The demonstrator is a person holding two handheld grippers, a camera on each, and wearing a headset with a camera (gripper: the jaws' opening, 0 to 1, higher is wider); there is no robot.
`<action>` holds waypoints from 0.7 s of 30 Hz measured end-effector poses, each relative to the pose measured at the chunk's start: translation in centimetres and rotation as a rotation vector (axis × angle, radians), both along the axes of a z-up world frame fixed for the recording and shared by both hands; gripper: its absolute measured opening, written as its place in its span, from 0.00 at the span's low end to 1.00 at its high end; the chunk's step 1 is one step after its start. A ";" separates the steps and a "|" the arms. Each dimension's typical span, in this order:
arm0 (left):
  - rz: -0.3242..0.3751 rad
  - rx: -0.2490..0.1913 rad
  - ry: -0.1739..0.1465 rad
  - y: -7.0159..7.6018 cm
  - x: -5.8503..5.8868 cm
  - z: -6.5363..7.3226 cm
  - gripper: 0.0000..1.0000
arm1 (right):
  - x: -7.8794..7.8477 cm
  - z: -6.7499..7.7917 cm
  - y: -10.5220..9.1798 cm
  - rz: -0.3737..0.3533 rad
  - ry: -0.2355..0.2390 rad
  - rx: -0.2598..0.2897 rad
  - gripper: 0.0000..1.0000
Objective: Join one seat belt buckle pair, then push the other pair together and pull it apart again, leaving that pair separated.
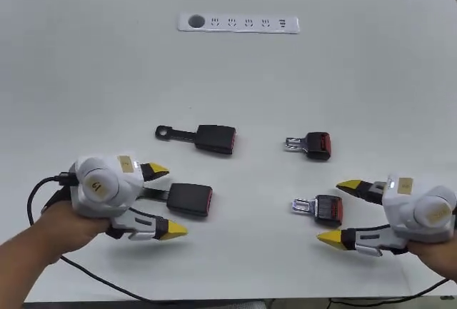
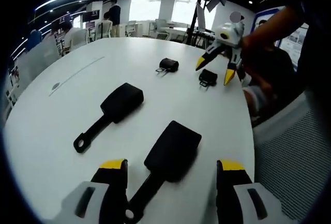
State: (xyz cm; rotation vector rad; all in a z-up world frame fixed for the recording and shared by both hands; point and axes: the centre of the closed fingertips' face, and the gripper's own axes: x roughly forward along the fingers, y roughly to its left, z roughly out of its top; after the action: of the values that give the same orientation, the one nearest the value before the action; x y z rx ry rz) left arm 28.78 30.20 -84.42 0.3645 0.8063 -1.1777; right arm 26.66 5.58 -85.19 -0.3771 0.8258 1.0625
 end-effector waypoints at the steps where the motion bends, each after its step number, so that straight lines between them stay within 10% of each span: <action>1: -0.009 0.002 0.008 -0.2 0.1 -0.2 0.71 | 0.0 -0.1 0.0 0.012 0.000 -0.006 0.65; 11: -0.113 0.041 -0.005 -0.9 0.0 -1.3 0.61 | 0.0 -0.6 -0.4 0.054 0.044 -0.016 0.62; 21: -0.188 0.088 -0.095 -0.6 0.8 -1.6 0.37 | -0.3 -0.8 -0.3 0.164 0.046 -0.084 0.47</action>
State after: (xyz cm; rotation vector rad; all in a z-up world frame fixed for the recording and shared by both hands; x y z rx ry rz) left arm 29.55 29.64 -86.02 0.5749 0.7551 -1.2919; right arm 26.40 5.31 -85.98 -0.4991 0.8945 1.1944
